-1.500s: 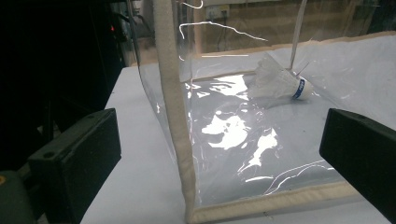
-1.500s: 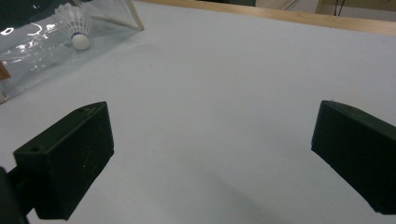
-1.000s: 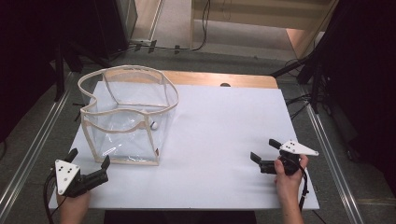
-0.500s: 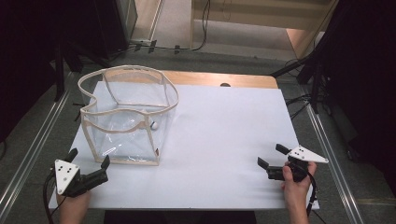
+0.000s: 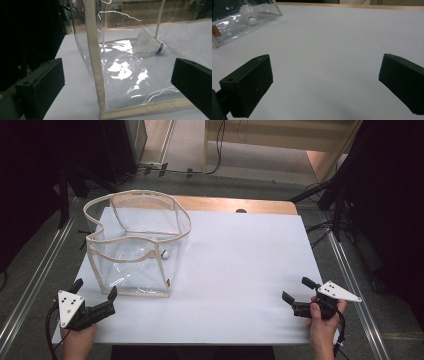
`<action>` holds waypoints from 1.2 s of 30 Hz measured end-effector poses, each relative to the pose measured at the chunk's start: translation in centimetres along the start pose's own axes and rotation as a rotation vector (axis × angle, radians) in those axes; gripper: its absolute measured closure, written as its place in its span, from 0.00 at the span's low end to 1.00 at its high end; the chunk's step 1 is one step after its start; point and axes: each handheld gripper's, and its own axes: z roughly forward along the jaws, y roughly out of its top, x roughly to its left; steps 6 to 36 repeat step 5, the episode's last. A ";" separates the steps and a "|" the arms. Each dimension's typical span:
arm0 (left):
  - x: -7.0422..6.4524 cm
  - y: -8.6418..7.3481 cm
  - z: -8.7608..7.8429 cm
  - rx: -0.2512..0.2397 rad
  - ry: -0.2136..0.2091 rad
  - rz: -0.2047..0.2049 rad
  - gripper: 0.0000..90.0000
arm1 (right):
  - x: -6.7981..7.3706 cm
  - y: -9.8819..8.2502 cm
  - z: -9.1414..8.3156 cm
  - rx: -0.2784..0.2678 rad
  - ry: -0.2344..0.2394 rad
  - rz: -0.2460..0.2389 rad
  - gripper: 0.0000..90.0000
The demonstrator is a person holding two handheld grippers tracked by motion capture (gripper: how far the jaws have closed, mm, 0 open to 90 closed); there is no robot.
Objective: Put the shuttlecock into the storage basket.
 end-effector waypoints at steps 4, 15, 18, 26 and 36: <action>0.0 0.0 0.0 0.002 0.000 -0.002 0.00 | -0.5 -0.2 -0.6 -0.020 -0.015 0.019 0.00; 0.0 0.0 0.0 0.003 0.001 -0.002 0.00 | -0.5 -0.2 -0.7 -0.025 -0.018 0.023 0.00; 0.0 0.0 0.0 0.003 0.001 -0.002 0.00 | -0.5 -0.2 -0.7 -0.025 -0.018 0.023 0.00; 0.0 0.0 0.0 0.003 0.001 -0.002 0.00 | -0.5 -0.2 -0.7 -0.025 -0.018 0.023 0.00; 0.0 0.0 0.0 0.003 0.001 -0.002 0.00 | -0.5 -0.2 -0.7 -0.025 -0.018 0.023 0.00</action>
